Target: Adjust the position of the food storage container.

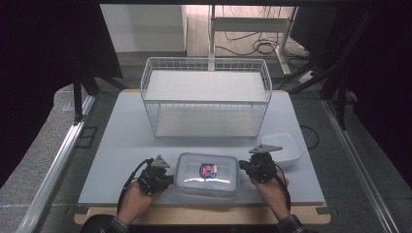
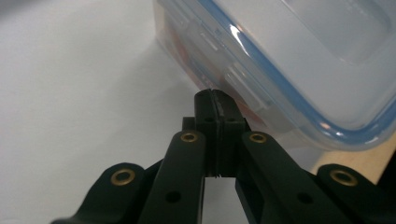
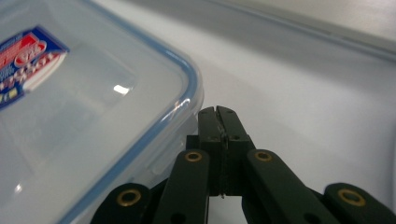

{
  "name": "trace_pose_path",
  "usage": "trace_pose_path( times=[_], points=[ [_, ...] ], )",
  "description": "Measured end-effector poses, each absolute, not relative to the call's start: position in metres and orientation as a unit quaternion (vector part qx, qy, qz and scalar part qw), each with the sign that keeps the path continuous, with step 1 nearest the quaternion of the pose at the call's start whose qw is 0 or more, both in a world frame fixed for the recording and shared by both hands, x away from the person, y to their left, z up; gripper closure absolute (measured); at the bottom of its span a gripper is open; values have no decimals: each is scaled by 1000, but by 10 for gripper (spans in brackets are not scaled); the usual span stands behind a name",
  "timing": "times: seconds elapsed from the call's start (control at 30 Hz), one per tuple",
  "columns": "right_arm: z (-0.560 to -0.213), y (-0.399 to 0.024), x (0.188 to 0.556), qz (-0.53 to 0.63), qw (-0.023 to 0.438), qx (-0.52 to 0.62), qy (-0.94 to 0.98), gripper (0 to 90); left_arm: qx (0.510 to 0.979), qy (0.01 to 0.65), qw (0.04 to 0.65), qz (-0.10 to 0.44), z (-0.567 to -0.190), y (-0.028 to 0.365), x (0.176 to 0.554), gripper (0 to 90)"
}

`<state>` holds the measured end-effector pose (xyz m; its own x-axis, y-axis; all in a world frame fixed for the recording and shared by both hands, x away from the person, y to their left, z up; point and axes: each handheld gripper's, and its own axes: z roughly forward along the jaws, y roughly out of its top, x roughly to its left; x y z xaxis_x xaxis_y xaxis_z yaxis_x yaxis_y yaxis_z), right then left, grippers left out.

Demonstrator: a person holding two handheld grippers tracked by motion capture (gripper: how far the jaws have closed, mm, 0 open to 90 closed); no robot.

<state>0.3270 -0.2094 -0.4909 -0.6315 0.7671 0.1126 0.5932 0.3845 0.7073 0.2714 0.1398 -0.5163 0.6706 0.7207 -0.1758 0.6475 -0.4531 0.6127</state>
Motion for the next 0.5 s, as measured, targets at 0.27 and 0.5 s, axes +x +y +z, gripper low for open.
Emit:
trace_pose_path(
  times=[0.27,0.5],
  points=[
    [-490,-211,330,377,128,408,822,871,844,402,352,36,-518,144,267,895],
    [-485,-221,324,385,147,400,818,691,829,420,362,77,-518,163,273,537]
  ],
)
